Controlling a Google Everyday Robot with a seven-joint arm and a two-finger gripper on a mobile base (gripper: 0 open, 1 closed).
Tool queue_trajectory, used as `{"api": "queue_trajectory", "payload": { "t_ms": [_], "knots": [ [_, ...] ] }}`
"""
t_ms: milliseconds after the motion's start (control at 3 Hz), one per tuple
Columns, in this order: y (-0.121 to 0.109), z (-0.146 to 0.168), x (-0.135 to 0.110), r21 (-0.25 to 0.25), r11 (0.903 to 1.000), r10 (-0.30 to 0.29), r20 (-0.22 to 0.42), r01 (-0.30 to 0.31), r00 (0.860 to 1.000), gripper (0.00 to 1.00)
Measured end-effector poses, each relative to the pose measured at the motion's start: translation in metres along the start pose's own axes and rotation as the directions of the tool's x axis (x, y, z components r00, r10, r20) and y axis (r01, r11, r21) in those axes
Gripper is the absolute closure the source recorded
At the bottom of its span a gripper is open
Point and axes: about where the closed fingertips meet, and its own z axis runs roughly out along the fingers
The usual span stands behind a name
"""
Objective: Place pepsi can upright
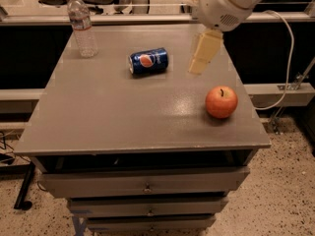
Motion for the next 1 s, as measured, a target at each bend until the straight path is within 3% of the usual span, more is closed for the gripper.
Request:
{"api": "queue_trajectory", "payload": {
  "t_ms": [333,1000],
  "knots": [
    [-0.018,0.032,-0.024,-0.003,0.9986,-0.052,0.040,0.052,0.998,0.00],
    [-0.041,0.114,-0.053,-0.133,0.9911,0.012,0.044,-0.006,0.999,0.00]
  ]
}}
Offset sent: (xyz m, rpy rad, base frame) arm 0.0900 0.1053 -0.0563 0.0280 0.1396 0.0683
